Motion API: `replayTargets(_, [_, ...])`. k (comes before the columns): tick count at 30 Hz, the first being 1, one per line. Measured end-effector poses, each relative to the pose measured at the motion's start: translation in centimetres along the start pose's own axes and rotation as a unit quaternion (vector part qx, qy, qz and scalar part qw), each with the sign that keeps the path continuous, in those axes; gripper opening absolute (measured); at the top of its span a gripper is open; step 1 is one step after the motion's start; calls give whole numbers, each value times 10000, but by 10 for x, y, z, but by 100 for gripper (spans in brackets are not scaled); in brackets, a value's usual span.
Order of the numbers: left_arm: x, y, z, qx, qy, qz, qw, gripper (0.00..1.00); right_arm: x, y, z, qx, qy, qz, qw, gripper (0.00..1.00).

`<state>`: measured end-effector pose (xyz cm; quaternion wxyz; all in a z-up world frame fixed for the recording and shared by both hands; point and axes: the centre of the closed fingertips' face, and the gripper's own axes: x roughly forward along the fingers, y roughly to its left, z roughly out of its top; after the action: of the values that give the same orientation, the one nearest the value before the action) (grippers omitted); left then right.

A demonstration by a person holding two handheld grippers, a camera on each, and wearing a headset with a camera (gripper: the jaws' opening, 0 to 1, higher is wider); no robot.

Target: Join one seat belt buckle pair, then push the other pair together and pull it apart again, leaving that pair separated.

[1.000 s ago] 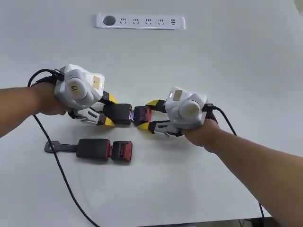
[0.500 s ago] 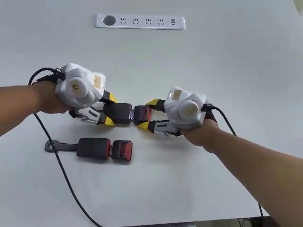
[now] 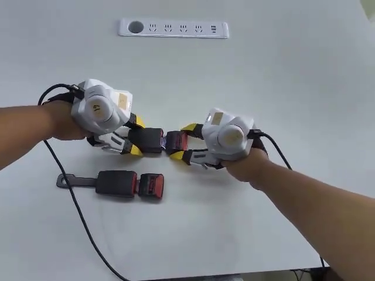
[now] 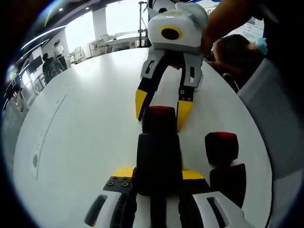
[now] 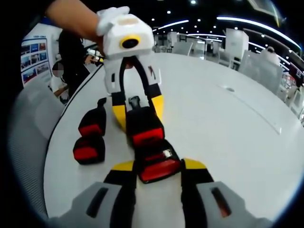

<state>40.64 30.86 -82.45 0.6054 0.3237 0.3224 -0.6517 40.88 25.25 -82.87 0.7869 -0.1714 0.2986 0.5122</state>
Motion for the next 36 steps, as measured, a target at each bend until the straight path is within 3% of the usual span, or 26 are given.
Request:
replayTargets(14, [-1,-1,0,-31,-16,6,10000,34,-1,0,-1,0,-3,-21,10000,36])
replayTargets(21, [-1,0,0,-91,-112,12,9999,34,-13,-5,-10,11,-11,-24,10000,36])
replayTargets(27, [-1,0,0,-92,-85,7,9999,34,-16,-7,-13,-139,33,151,9998,36])
replayTargets(36, [-1,-1,1,-120,-79,27,9999,34,-31,-10,-24,-143,39,96,9998,36])
